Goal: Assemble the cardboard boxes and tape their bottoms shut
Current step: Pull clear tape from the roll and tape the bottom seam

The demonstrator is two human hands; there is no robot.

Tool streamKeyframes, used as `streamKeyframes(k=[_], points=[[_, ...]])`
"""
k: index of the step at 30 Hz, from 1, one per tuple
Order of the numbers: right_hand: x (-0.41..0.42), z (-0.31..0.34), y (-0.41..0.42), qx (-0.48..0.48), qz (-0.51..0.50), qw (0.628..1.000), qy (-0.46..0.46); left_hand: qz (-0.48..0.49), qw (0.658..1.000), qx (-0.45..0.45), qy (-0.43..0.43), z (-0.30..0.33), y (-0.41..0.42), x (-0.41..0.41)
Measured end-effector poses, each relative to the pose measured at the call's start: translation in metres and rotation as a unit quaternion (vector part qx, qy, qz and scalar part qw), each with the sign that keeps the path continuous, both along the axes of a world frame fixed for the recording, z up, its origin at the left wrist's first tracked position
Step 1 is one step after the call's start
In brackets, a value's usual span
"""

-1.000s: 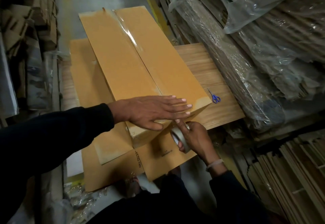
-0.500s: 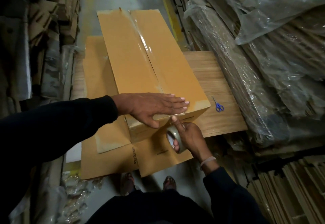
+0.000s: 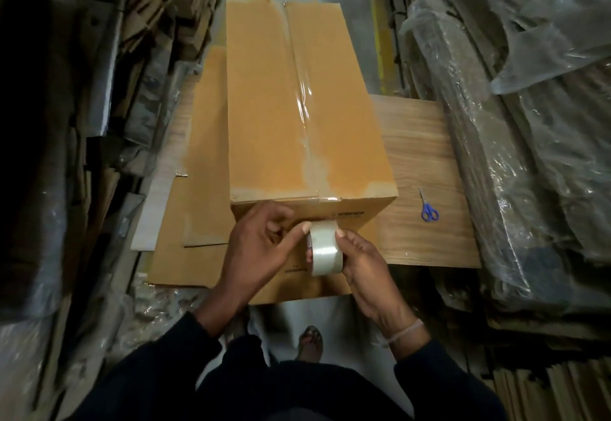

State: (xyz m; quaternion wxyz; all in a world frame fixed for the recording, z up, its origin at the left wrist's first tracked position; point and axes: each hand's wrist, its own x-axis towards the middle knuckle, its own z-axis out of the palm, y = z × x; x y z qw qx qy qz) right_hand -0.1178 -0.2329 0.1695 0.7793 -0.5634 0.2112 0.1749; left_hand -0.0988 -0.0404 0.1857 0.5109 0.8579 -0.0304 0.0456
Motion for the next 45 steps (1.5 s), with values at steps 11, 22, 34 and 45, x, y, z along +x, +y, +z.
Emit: streamKeyframes(k=[11, 22, 34, 45], points=[[0.004, 0.003, -0.019, 0.048, 0.015, 0.998, 0.034, -0.017, 0.95, -0.24, 0.2, -0.023, -0.044, 0.009], [0.079, -0.1, -0.178, -0.383, -0.031, 0.922, 0.049, 0.037, 0.91, -0.339, 0.237, -0.038, -0.058, 0.002], [0.106, -0.178, -0.209, -0.619, 0.182, 0.757, 0.101, 0.03, 0.915, -0.322, 0.24, -0.03, -0.056, -0.001], [0.065, -0.176, -0.199, -0.644, 0.043, 0.764, -0.017, 0.033, 0.911, -0.332, 0.242, -0.029, -0.06, 0.0]])
